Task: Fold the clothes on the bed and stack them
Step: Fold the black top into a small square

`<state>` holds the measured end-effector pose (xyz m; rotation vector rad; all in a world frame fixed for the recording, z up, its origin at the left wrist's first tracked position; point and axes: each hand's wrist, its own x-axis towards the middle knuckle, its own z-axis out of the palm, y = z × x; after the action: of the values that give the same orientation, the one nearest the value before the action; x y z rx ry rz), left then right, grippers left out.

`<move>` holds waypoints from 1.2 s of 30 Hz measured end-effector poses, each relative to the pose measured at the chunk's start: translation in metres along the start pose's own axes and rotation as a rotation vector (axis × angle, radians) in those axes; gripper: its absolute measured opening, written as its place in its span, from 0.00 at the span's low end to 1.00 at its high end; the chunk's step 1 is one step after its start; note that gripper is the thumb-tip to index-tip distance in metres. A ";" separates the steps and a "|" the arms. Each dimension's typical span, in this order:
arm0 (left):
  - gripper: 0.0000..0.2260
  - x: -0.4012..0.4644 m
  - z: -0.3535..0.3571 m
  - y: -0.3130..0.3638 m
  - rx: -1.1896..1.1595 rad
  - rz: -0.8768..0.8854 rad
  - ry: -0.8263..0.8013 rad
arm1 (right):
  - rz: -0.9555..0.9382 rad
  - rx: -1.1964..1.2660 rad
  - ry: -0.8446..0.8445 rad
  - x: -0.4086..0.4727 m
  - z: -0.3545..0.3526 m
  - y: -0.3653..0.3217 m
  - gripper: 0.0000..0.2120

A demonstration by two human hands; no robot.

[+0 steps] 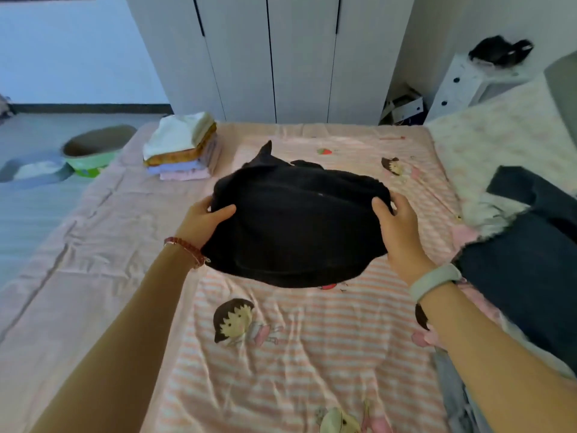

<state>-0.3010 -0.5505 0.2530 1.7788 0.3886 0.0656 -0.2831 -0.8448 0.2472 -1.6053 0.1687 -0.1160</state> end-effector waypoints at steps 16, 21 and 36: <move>0.04 -0.176 0.036 -0.280 -0.073 -0.644 0.136 | 0.718 -0.306 0.086 -0.184 -0.084 0.253 0.08; 0.01 -0.201 0.026 -0.279 -0.178 -0.663 0.201 | 0.661 -0.308 0.137 -0.214 -0.100 0.242 0.07; 0.25 -0.245 0.061 -0.269 0.976 -0.104 -0.025 | 0.039 -1.168 -0.099 -0.249 -0.095 0.237 0.22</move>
<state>-0.5768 -0.6287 0.0211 2.7081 0.5443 -0.2646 -0.5541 -0.9018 0.0217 -2.7619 0.2042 0.1266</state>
